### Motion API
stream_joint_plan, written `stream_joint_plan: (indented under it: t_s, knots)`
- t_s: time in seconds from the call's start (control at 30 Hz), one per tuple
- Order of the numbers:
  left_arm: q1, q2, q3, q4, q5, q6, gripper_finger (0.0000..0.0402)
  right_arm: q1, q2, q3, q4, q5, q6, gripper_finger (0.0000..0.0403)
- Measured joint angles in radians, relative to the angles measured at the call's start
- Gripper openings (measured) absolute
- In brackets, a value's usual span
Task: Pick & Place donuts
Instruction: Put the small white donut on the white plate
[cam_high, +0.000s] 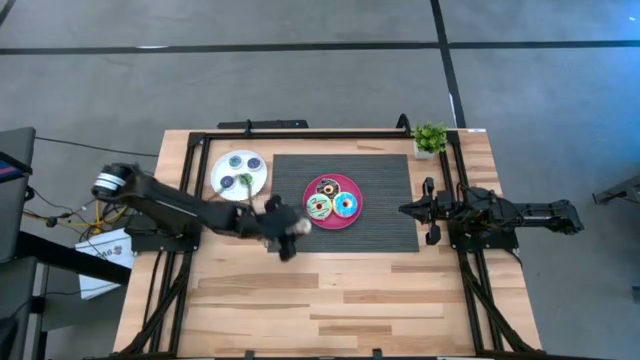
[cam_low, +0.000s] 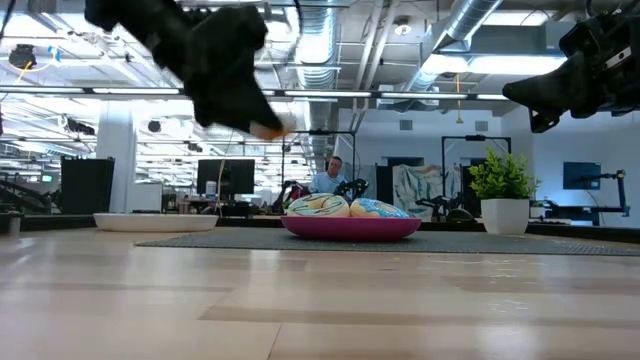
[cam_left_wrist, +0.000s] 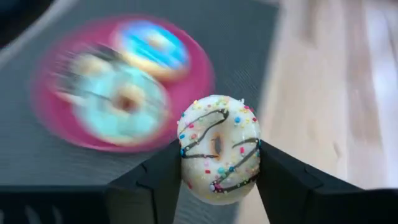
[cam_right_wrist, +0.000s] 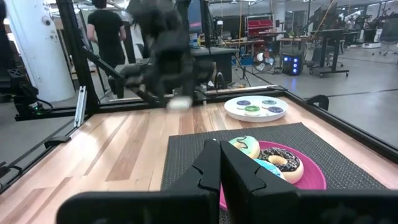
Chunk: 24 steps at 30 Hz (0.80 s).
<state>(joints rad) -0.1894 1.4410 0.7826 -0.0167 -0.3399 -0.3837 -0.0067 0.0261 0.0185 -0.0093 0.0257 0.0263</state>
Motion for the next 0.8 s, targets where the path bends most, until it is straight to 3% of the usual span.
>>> stream_joint_plan:
  t_s: [0.23, 0.37, 0.53, 0.8]
  knots:
    - [0.097, -0.225, 0.001, -0.176, -0.343, -0.106, 0.0171, 0.000, 0.000, 0.000, -0.001, 0.000, 0.000, 0.0000]
    - [0.181, -0.309, 0.001, -0.431, -0.436, -0.278, 0.0171, 0.000, 0.000, 0.000, -0.002, 0.000, 0.000, 0.0000]
    - [0.335, -0.320, -0.016, -0.749, -0.336, -0.563, 0.0171, 0.000, 0.000, 0.000, -0.003, 0.000, 0.000, 0.0000]
    - [0.490, -0.246, -0.139, -0.703, -0.112, -0.606, 0.0171, 0.000, 0.000, 0.000, -0.005, -0.001, 0.000, 0.0000]
